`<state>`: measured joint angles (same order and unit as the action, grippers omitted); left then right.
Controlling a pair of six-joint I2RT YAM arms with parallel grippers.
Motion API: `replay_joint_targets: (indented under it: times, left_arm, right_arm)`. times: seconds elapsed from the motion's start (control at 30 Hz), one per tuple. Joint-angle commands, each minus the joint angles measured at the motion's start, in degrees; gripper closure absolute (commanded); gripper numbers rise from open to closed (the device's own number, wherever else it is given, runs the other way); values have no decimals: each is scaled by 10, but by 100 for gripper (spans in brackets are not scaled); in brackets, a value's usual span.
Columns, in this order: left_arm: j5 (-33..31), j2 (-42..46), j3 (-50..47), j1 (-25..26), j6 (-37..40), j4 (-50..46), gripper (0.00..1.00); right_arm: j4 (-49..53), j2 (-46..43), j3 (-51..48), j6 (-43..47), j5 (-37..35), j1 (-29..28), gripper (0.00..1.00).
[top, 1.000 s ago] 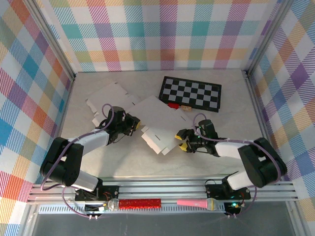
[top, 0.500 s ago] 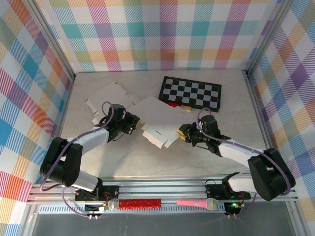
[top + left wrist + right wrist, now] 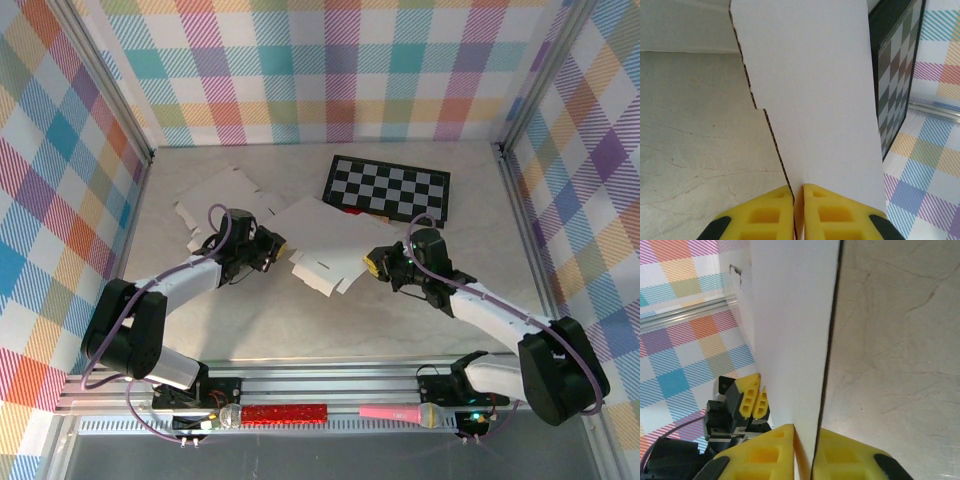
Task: Fold the paper box
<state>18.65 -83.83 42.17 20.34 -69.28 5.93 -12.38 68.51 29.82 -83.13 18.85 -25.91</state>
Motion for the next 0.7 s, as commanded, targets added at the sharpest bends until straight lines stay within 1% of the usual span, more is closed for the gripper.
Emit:
replay_joint_targets:
  times: [0.0,0.03,0.07,0.1,0.2,0.33,0.4,0.53,0.57,0.63,0.67]
  left_arm:
    - [15,-5,19,0,13,-14,85]
    - [14,-4,23,0,15,-21,80]
    - [12,-1,29,0,20,-32,72]
    - [7,6,36,0,27,-47,62]
    - [-32,43,67,0,68,-122,43]
    - [-81,93,101,0,122,-197,25]
    - [-92,110,110,0,135,-211,22]
    - [-110,136,129,1,150,-247,21]
    - [-115,142,136,0,153,-255,21]
    - [-126,152,155,0,161,-275,21]
    - [-129,156,167,0,167,-283,21]
  right_arm:
    - [17,-1,30,-2,-9,3,90]
    - [23,-1,38,1,-12,4,91]
    - [33,-2,51,6,-15,4,100]
    - [48,-3,68,13,-16,4,100]
    - [82,0,125,24,-19,3,100]
    - [119,8,203,30,-33,3,100]
    - [137,16,245,38,-38,3,100]
    - [178,36,319,39,-39,3,100]
    - [207,36,342,39,-47,3,100]
    - [294,27,386,39,-78,3,100]
    - [354,19,412,39,-104,2,100]
